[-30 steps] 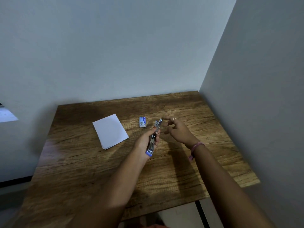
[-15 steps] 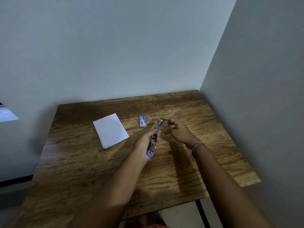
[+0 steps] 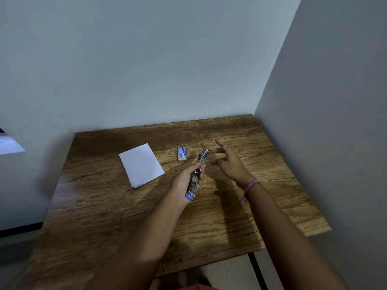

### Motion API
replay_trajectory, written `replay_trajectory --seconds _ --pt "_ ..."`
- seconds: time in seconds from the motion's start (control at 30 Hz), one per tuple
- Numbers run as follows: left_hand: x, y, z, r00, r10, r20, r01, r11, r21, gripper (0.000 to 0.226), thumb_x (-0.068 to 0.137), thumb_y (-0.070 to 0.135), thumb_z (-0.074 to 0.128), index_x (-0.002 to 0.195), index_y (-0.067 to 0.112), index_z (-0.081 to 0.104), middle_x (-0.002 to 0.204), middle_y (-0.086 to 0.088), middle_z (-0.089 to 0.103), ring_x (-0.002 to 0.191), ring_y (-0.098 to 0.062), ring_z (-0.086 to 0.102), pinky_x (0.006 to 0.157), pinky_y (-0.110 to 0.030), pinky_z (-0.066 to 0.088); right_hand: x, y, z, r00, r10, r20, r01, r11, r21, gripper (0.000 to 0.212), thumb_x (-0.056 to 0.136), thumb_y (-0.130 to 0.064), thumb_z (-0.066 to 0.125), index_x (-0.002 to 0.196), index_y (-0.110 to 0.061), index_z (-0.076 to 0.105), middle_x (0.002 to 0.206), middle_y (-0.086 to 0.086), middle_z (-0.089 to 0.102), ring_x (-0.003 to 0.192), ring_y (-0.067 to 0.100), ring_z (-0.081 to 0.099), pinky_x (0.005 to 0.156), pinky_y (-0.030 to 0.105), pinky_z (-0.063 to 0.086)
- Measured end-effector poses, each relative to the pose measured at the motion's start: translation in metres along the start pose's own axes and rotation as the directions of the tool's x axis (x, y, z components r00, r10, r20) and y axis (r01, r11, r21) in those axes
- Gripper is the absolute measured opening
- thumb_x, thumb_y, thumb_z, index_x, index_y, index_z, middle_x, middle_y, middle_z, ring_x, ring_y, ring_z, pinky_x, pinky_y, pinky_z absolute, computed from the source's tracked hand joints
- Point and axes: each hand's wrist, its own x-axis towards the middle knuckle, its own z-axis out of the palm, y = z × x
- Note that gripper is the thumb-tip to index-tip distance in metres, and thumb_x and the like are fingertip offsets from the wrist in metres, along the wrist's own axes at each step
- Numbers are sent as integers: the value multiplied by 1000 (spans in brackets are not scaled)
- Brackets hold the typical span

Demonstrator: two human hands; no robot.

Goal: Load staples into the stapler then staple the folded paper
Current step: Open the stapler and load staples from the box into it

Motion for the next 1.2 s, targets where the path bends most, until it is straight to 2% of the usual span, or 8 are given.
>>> replay_trajectory --seconds 0.33,0.43,0.6,0.7,0.83,0.97,1.1,1.2 --pt "-1 -2 0 1000 14 -17 -14 999 37 13 89 12 61 86 2 69 73 -8 68 50 -8 61 47 -14 51 -3 0 -2 998 -31 50 33 999 -24 59 85 17 40 136 -12 46 126 10 56 96 14 62 78 15 51" --pt "-2 -2 0 1000 20 -24 -19 999 35 12 89 11 62 87 2 69 74 -8 68 49 -8 61 46 -15 52 -4 0 -3 1000 1 -13 -1 1000 4 60 87 13 42 141 -13 39 118 -7 56 104 22 63 85 25 50" --pt "-3 -3 -2 999 26 -42 -23 998 56 12 88 11 63 88 1 69 73 -8 69 48 -8 60 47 -15 52 -5 2 -4 997 -58 56 60 998 -36 59 84 20 37 135 -8 47 127 9 58 94 13 61 85 25 54" --pt "-4 -4 -3 998 37 -52 -33 995 89 17 88 13 64 77 3 74 75 -8 70 47 -8 60 47 -15 51 -6 0 -5 998 -13 -65 14 1000 15 66 89 13 38 146 -19 29 121 -1 52 89 12 62 76 20 52" --pt "-7 -4 -3 995 77 -64 -65 983 171 17 88 15 64 80 4 75 74 -6 69 48 -7 60 47 -14 51 -7 -1 -4 994 -103 46 106 992 -67 63 81 22 34 135 -8 49 132 10 54 116 21 55 91 23 49" --pt "-9 -5 -1 994 102 -47 -91 976 198 20 90 13 61 102 -3 67 75 -7 65 47 -6 60 46 -13 50 -7 -2 -6 999 -23 -46 26 998 60 67 87 15 38 145 -18 31 123 4 52 96 18 61 79 23 51" --pt "-10 -5 -1 988 133 -81 -112 968 225 20 88 11 64 103 -3 67 80 -9 67 48 -8 60 46 -14 50 -7 0 -4 996 -47 78 47 999 -5 62 82 24 33 135 -6 47 132 12 54 109 19 58 85 22 51" --pt "-9 -5 -1 984 151 -95 -125 963 237 21 87 10 65 103 -3 67 83 -11 68 49 -9 60 46 -15 50 -8 0 -3 1000 2 23 -2 999 34 64 86 20 35 141 -11 37 118 8 56 90 13 60 78 16 50"
